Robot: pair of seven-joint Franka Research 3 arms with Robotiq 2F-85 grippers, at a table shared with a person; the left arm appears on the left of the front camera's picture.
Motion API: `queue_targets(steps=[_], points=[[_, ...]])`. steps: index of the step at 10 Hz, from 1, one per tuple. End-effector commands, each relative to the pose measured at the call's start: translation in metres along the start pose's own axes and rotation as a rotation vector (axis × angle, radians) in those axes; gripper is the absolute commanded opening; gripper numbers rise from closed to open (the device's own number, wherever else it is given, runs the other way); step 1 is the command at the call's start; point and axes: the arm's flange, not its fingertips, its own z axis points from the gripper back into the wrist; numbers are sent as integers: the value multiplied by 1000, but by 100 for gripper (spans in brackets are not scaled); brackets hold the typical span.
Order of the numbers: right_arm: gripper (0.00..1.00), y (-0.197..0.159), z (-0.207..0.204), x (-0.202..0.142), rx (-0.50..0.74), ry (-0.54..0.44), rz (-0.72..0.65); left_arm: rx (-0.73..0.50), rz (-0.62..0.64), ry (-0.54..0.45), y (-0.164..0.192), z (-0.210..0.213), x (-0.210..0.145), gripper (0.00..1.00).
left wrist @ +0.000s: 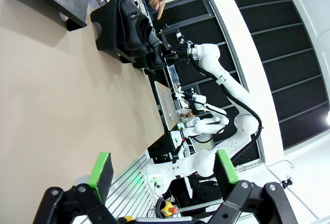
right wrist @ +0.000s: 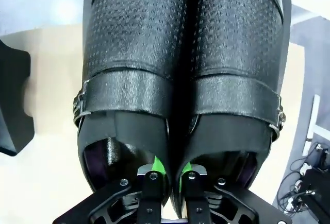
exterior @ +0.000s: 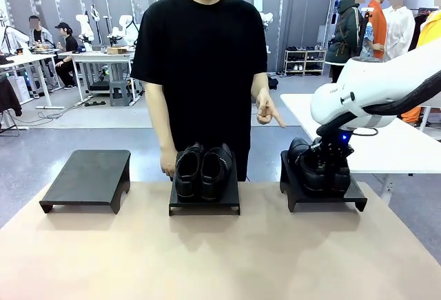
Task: Place the shoes on the stand as instructed by the person.
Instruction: Pick up another pair of Shoes and place it on the Shoes Stand indicated by the person.
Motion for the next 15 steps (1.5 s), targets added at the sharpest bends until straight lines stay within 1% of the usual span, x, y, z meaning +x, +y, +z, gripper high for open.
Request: queue_targets(steps=[1, 6, 7, 8, 9, 10, 15], points=[[32, 1, 4, -13, -4, -12, 5, -10, -9, 3, -3, 0, -2, 100], [82, 3, 17, -23, 5, -15, 7, -10, -9, 3, -3, 0, -2, 100], [67, 3, 19, -25, 10, -15, 10, -10, -9, 3, -3, 0, -2, 100], [100, 3, 21, -27, 13, -11, 8, -10, -9, 3, -3, 0, -2, 100], [87, 2, 23, -29, 12, -14, 7, -10, -9, 3, -3, 0, -2, 100], [100, 2, 25, -30, 10, -18, 11, -10, -9, 3, -3, 0, -2, 100], [100, 3, 28, -31, 11, -23, 27, -10, -9, 3, -3, 0, -2, 100]])
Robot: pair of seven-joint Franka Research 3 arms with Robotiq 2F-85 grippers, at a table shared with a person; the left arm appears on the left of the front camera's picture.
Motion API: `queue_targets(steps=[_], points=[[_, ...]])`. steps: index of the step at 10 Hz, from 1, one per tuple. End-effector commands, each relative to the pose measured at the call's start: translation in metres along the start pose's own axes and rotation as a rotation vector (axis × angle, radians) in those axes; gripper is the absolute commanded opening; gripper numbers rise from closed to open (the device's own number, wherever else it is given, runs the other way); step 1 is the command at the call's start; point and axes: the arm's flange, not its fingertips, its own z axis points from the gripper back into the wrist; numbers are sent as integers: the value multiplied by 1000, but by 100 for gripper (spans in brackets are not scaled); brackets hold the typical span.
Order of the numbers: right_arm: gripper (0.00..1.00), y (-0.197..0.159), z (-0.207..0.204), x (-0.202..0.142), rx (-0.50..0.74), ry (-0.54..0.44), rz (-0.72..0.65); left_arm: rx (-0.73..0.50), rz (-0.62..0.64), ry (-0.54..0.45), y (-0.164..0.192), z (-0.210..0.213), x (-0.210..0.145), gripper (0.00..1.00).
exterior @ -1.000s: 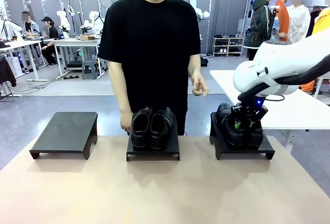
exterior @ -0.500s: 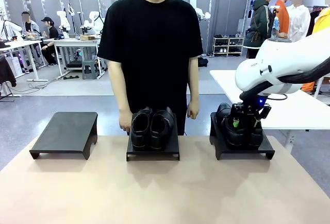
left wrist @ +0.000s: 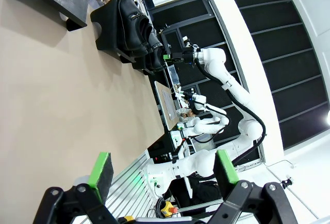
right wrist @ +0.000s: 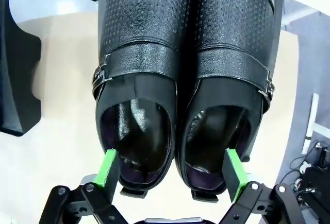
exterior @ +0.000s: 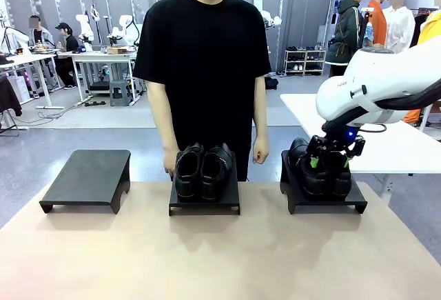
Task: Place the shoes on the stand as instructed by the person.
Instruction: Pick up another pair of Shoes and place it on the Shoes Stand indicated by the person.
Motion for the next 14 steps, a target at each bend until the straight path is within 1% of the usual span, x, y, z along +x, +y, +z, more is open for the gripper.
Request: queue_targets(steps=[1, 2, 3, 14], points=[[100, -8, -9, 0, -20, 19, 24, -10, -9, 3, -3, 0, -2, 100], [100, -18, -22, 10, -4, 112, -4, -10, -9, 3, -3, 0, -2, 100], [100, -1, -2, 0, -3, 6, 0, -10, -9, 3, -3, 0, -2, 100], [100, -1, -2, 0, -3, 6, 0, -10, -9, 3, -3, 0, -2, 100]])
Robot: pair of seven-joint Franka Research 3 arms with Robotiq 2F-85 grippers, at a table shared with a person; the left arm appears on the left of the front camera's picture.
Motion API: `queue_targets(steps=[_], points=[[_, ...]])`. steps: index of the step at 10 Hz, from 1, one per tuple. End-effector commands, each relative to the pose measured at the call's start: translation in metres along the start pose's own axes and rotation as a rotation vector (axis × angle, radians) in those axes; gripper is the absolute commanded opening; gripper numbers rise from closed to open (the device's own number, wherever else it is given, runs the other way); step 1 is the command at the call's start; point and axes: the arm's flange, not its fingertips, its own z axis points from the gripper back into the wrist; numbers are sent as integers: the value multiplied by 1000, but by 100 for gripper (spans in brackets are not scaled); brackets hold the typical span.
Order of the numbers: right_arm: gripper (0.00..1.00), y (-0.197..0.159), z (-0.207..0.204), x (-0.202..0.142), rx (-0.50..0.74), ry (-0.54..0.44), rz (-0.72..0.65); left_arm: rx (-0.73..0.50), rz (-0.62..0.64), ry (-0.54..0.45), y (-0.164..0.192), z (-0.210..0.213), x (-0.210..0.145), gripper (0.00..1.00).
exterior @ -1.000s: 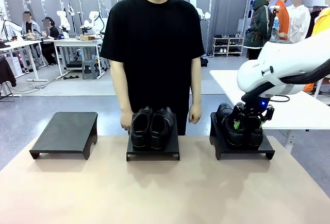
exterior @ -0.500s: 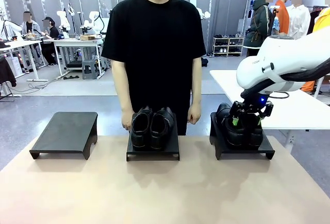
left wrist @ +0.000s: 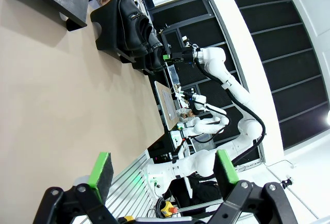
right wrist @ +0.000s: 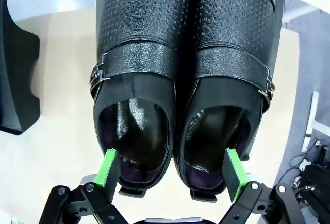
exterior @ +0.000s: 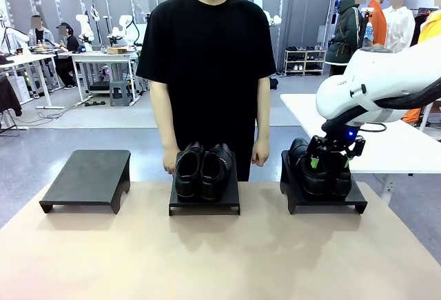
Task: Place the shoes on the stand as instructed by the person.
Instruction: Pick up another pair of Shoes and place it on the Shoes Stand indicated by the person.
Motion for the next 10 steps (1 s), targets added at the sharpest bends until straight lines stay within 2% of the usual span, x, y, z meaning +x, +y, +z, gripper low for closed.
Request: queue_targets(steps=[1, 5, 6, 9, 10], points=[[100, 0, -1, -2, -2, -13, 0, -10, -9, 3, -3, 0, -2, 100], [100, 0, 0, 0, 0, 0, 0, -10, -9, 3, -3, 0, -2, 100], [100, 1, 14, -1, 22, -42, -57, -10, -9, 3, -3, 0, -2, 100], [100, -3, 64, -17, -26, -136, -101, -10, -9, 3, -3, 0, -2, 100], [100, -8, 81, -27, 14, -140, -116, -10, -9, 3, -3, 0, -2, 100]])
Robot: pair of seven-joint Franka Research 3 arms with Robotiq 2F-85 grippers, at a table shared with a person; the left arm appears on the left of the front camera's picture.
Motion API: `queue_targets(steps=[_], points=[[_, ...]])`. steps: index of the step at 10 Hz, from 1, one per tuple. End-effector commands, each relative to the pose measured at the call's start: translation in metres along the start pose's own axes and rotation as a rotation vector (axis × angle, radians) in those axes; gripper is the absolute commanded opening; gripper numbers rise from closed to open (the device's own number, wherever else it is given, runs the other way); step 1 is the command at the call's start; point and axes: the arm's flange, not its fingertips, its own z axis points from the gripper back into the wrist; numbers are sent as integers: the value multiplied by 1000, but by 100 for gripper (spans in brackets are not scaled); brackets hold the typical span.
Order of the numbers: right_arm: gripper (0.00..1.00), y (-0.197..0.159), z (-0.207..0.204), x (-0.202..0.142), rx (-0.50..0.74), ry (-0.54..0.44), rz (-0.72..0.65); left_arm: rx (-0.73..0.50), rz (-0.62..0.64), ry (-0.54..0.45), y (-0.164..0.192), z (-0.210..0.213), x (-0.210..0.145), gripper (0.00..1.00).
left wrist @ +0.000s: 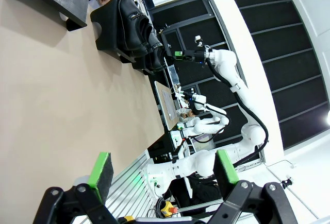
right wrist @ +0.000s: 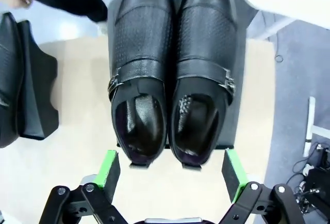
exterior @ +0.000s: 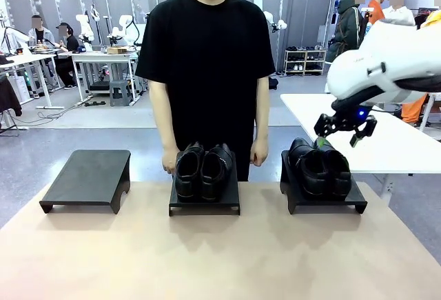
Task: Place the shoes on the stand as instructed by the person.
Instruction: Pick up another pair of Shoes and place it on the Shoes Stand indicated by the person.
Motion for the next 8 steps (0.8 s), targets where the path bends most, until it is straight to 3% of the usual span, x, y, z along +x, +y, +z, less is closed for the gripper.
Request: queue_targets(steps=[1, 3, 8], points=[[100, -14, 25, -27, 79, 16, -60, -10, -9, 2, -3, 1, -2, 100], [100, -48, 52, -52, 226, 79, -77, -10, -9, 2, -3, 1, -2, 100], [100, -171, 73, -171, 620, 141, -94, -10, -9, 2, -3, 1, -2, 100]])
